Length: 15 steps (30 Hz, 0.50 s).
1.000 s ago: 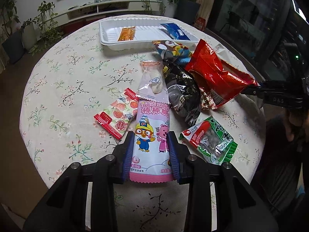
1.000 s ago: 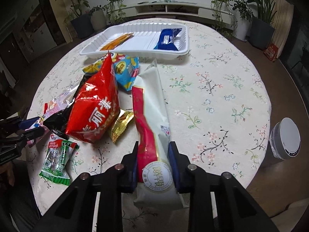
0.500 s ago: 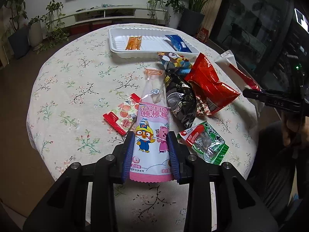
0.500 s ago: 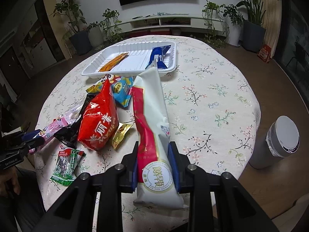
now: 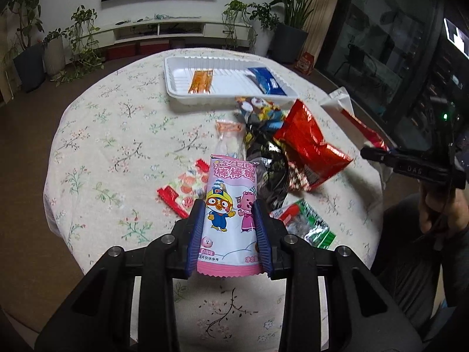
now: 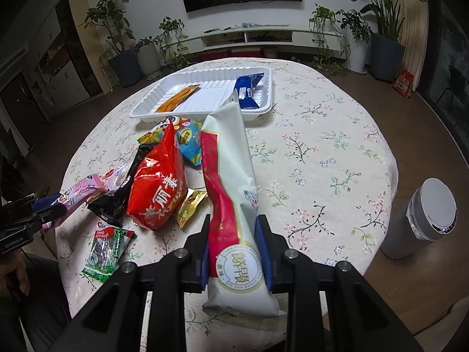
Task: Organize snacks
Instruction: 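Carry both packets to the white tray and lower them inside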
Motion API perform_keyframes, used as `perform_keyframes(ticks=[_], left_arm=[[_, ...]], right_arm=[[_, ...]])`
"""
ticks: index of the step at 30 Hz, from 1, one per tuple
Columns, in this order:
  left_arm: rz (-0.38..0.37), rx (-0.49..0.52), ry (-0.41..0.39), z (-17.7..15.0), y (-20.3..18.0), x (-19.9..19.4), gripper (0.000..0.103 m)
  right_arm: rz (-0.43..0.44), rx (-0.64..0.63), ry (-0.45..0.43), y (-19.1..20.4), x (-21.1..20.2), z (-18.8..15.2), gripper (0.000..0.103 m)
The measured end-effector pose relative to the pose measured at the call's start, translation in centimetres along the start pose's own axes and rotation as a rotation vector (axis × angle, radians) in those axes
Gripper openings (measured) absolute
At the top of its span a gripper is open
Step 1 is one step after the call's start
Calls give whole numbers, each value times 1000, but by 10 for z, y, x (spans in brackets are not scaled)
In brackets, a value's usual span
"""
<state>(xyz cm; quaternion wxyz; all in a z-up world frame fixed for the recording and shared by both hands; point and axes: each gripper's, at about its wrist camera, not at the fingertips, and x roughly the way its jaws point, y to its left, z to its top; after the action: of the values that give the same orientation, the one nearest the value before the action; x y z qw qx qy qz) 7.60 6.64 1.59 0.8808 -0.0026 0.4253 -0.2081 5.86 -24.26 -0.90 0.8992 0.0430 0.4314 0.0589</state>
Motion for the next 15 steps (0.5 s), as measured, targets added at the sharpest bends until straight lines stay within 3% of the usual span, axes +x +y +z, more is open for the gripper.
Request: perform_keyframes(ticks=[7,15], left_arm=[[-9,-6,-95,52,7,-21,31],[16,-2,-208,156,25,-25,31]], right_arm=[[11,16,-32,-4,-9,12,30],[41,19,-133,-10,-32,80,30]])
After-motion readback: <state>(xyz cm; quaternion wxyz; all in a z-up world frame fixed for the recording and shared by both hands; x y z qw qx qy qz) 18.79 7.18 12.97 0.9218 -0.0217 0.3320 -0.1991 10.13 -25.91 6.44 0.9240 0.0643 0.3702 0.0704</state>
